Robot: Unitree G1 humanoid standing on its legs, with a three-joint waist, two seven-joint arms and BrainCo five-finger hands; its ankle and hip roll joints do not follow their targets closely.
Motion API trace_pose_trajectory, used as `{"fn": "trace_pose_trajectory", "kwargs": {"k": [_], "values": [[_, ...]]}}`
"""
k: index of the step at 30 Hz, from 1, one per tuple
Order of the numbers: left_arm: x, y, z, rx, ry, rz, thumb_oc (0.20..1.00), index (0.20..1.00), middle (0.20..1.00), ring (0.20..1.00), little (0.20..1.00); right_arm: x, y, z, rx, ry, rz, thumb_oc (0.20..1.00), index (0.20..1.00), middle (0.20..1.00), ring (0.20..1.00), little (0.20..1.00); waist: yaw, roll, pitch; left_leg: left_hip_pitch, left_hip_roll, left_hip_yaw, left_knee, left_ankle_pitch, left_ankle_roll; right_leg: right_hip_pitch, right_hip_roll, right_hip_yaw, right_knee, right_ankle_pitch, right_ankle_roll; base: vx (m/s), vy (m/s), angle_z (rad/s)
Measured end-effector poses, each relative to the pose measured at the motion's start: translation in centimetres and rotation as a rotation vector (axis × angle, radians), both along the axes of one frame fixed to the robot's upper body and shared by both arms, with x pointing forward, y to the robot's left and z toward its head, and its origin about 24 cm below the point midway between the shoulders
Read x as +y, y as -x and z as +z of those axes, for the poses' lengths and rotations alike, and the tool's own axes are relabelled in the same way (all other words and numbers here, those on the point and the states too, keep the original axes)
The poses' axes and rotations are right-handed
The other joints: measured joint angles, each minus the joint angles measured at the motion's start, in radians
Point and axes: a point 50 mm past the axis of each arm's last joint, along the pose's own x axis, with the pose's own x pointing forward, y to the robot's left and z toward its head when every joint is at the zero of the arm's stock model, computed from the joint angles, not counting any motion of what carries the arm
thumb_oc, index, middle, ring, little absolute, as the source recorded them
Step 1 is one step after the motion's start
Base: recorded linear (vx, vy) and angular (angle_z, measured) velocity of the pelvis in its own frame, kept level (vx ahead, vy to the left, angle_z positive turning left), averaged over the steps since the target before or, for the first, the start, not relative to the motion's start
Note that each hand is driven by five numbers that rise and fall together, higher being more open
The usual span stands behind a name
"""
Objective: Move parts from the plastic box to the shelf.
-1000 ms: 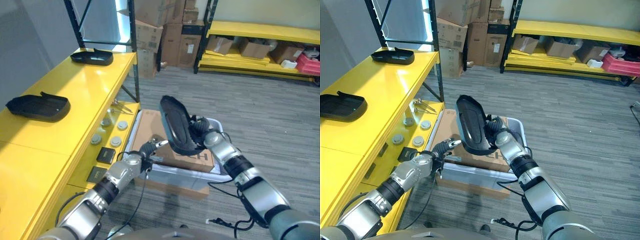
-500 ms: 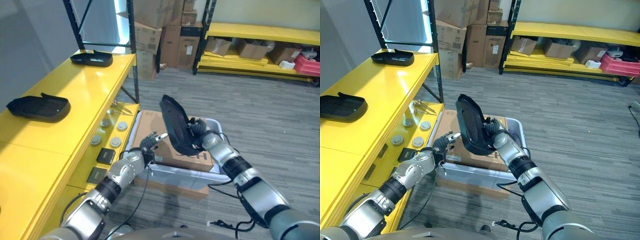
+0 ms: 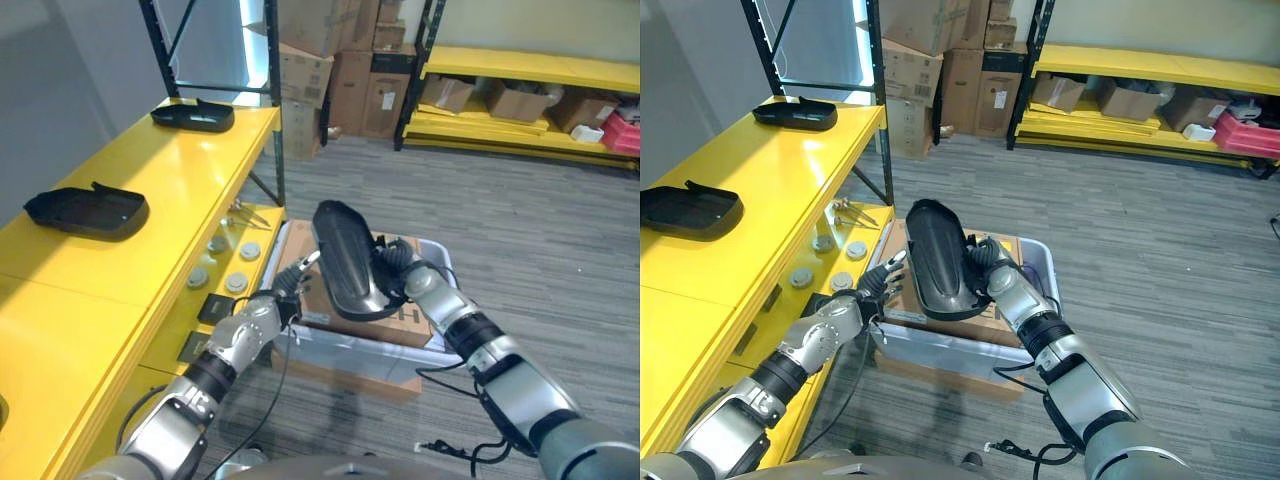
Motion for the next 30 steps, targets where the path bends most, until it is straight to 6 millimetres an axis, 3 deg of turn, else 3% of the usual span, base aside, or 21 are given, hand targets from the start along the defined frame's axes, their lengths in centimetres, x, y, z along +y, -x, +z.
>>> {"fn": "trace_pose_trajectory", "kwargs": {"k": [12, 21, 22, 23, 24, 30], "values": [[-2.5, 0.4, 0.5, -0.056, -0.096, -0.239, 1.0, 1.0, 1.0, 1.0, 1.0, 0.8, 0.1, -0.2, 0.003, -0.013, 0.018, 0.2, 0.2, 0.2, 0.2, 0.2, -0.012, 0.0, 0.0, 0.0, -0.003, 0.003, 0.0, 0.0, 0.0, -0.003, -0.003, 0.002, 0.0, -0.001, 0.001, 0.0, 0.0, 0.0], [-3.4, 0.9, 0.9, -0.082, -0.102, -0.278, 1.0, 1.0, 1.0, 1.0, 1.0, 1.8, 0.1, -0.4, 0.008, -0.034, 0.028, 0.2, 0.2, 0.2, 0.2, 0.2, -0.023, 0.001, -0.001, 0.0, -0.003, 0.005, -0.001, 0.0, 0.0, -0.004, -0.003, 0.003, 0.0, -0.001, 0.001, 0.0, 0.0, 0.0], [-3.3, 0.9, 1.0, -0.083, -0.109, -0.266, 0.595, 0.595, 0.595, 0.595, 0.595, 1.8, 0.1, -0.4, 0.007, -0.034, 0.027, 0.2, 0.2, 0.2, 0.2, 0.2, -0.022, 0.001, -0.001, 0.0, -0.003, 0.005, 0.0, 0.0, 0.0, -0.004, -0.003, 0.003, 0.0, -0.001, 0.001, 0.0, 0.0, 0.0], [-3.3, 0.9, 1.0, -0.084, -0.11, -0.265, 0.31, 0.31, 0.31, 0.31, 0.31, 1.9, 0.2, -0.5, 0.006, -0.029, 0.027, 0.2, 0.2, 0.2, 0.2, 0.2, -0.02, 0.001, -0.001, -0.001, -0.003, 0.005, 0.0, 0.0, 0.0, -0.004, -0.003, 0.003, 0.0, -0.001, 0.001, 0.0, 0.0, 0.0], [-3.3, 0.9, 1.0, -0.087, -0.111, -0.264, 0.2, 0.2, 0.2, 0.2, 0.2, 1.8, 0.2, -0.5, 0.012, -0.024, 0.022, 0.2, 0.2, 0.2, 0.2, 0.2, -0.019, 0.001, -0.001, -0.001, -0.003, 0.005, 0.0, 0.0, 0.0, -0.004, -0.003, 0.003, 0.0, -0.001, 0.001, 0.0, 0.0, 0.0], [-1.4, 0.2, 0.7, -0.126, -0.243, -0.212, 0.2, 0.2, 0.2, 0.2, 0.2, 2.3, 0.1, 0.3, -0.026, -0.016, 0.026, 0.2, 0.2, 0.2, 0.2, 0.2, -0.019, 0.006, -0.007, 0.0, -0.003, 0.005, 0.0, 0.0, 0.0, -0.004, -0.004, 0.002, 0.0, -0.001, 0.001, 0.0, 0.0, 0.0]]}}
